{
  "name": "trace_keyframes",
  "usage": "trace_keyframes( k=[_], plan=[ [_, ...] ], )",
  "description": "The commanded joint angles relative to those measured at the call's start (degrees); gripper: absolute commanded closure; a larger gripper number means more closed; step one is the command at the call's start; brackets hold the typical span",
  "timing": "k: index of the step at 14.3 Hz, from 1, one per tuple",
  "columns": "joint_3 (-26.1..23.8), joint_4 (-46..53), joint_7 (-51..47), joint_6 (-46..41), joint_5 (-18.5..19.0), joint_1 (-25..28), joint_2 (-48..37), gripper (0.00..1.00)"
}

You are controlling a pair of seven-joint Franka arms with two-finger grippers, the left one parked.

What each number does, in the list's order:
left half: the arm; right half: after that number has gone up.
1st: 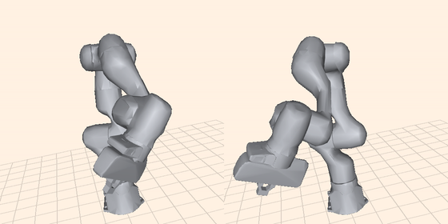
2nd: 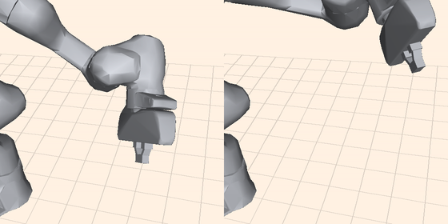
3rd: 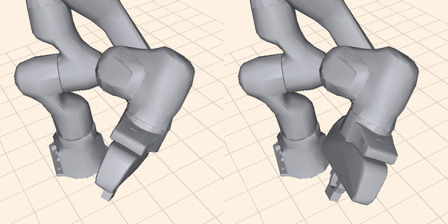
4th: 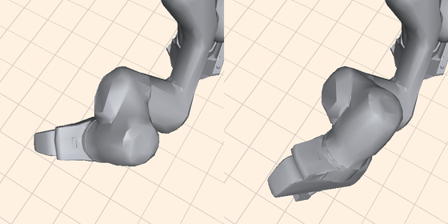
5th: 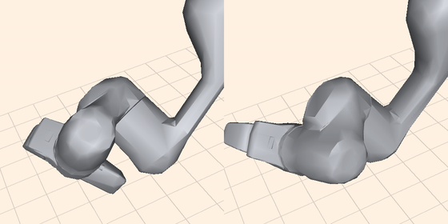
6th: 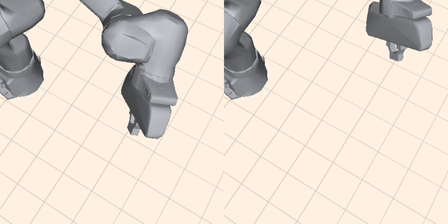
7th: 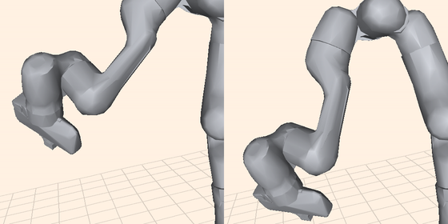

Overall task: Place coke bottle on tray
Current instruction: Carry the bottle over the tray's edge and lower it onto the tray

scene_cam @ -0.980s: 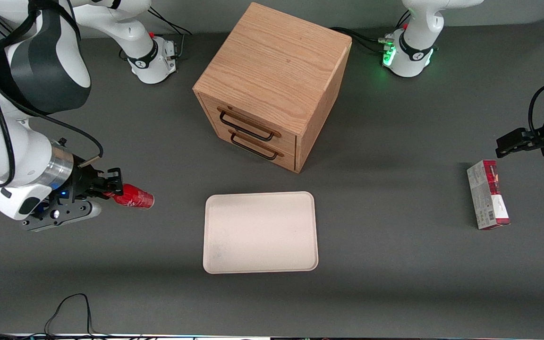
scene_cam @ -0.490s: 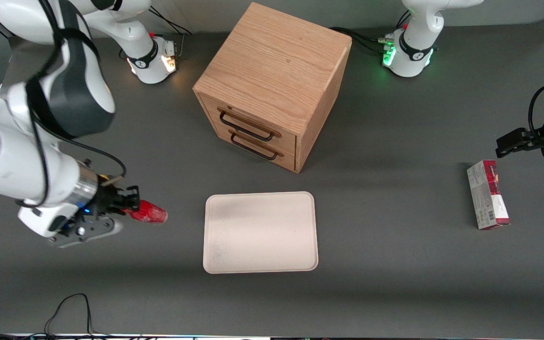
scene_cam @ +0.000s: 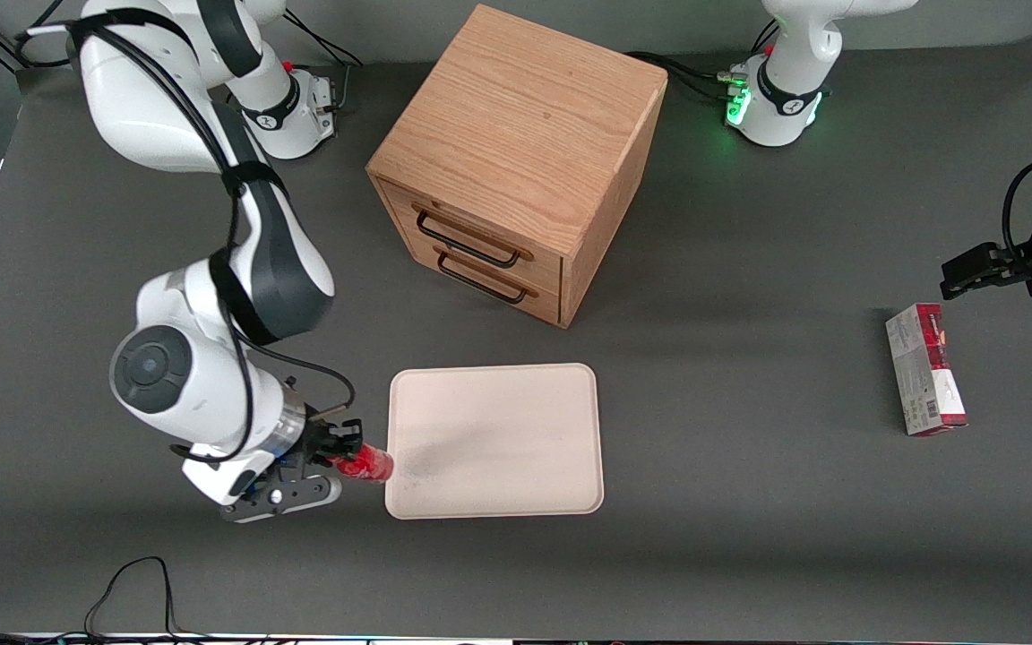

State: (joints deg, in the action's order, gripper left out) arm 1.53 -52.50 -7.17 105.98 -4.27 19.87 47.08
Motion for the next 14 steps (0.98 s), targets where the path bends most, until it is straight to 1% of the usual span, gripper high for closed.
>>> trace_keyframes(
  k=[1,9,14],
  plan=[
    [0.3,3.4,-3.0,1.6,1.2,1.7,2.4,1.0],
    [0.1,2.5,-5.2,3.3,3.4,3.2,5.2,1.0],
    [0.2,2.4,-5.2,3.4,3.5,3.2,6.9,1.0]
  ],
)
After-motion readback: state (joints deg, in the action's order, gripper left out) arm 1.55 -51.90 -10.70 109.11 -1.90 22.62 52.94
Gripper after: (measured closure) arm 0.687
